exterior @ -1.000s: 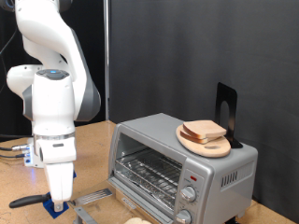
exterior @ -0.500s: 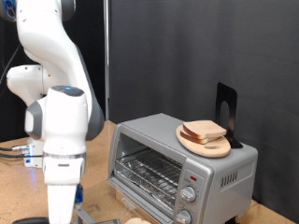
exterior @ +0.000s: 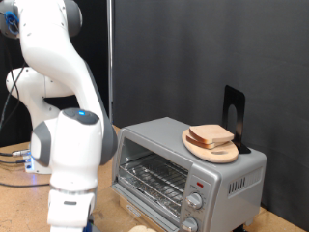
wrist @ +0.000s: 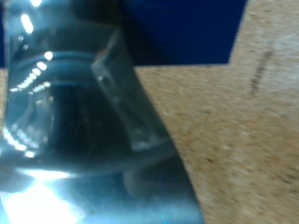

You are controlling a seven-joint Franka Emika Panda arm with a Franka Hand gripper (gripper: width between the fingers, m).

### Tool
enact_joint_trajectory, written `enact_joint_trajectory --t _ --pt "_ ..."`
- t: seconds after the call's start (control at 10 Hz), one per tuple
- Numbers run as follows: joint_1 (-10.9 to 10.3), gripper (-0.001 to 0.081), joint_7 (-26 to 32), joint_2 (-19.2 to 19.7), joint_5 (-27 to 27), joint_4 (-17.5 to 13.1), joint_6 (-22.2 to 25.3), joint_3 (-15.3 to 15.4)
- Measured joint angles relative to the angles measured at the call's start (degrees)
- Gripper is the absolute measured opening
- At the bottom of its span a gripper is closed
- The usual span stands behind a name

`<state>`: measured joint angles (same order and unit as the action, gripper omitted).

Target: Make a piece of toast with the oven

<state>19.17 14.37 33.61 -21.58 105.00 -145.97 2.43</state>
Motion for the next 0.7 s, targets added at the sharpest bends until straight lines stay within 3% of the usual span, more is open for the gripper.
enact_joint_trajectory --t 0.3,0.7 --pt "-1.47 0.0491 -0.72 6.18 -1.78 -5.53 0.27 -1.48" --pt "0.22 0.0491 5.36 6.91 -1.36 -3.91 -3.2 1.66"
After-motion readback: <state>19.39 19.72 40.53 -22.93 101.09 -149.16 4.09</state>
